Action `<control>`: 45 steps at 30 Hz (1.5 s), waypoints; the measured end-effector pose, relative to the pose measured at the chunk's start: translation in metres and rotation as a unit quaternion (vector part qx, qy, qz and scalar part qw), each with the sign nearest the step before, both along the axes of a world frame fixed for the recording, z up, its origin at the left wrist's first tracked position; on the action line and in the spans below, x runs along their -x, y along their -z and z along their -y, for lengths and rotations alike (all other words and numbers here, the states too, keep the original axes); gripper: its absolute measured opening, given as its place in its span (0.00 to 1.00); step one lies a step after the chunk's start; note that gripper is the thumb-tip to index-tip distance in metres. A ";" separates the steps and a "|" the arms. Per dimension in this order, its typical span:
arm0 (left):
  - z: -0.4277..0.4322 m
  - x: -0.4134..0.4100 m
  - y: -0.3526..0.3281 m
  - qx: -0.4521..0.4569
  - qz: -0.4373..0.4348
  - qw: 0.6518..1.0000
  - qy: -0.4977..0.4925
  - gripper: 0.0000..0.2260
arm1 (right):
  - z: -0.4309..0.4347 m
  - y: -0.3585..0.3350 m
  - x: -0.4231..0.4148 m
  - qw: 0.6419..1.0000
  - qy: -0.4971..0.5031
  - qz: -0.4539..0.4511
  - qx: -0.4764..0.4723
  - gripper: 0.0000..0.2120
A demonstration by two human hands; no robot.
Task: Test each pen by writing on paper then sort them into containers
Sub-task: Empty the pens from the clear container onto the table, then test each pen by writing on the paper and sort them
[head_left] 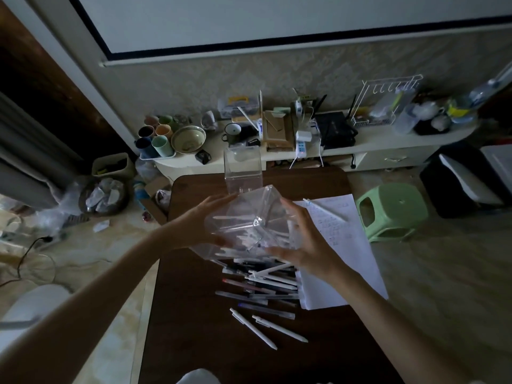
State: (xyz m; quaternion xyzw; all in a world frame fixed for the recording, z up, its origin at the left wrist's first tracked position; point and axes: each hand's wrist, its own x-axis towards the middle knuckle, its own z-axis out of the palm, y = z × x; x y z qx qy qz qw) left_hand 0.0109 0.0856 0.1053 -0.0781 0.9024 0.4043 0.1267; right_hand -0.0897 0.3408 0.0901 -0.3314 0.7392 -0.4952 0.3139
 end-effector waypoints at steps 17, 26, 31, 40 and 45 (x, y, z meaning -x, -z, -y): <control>0.022 -0.057 0.042 -0.483 0.003 0.856 -0.184 0.34 | 0.086 0.031 -0.016 0.954 -0.033 0.298 0.029 0.42; 0.037 -0.046 0.066 -0.245 -0.130 0.904 -0.325 0.35 | 0.168 0.043 -0.022 0.979 0.089 0.165 0.082 0.26; 0.079 -0.023 0.087 -0.242 -0.154 0.887 -0.361 0.41 | 0.211 0.064 -0.012 0.994 0.061 0.075 0.042 0.36; 0.121 0.019 0.122 -0.172 -0.106 0.907 -0.370 0.30 | 0.244 0.103 0.009 0.990 0.134 -0.017 0.031 0.32; 0.136 0.030 0.134 -0.168 -0.094 0.919 -0.344 0.35 | 0.254 0.112 0.014 0.988 0.148 -0.021 0.028 0.32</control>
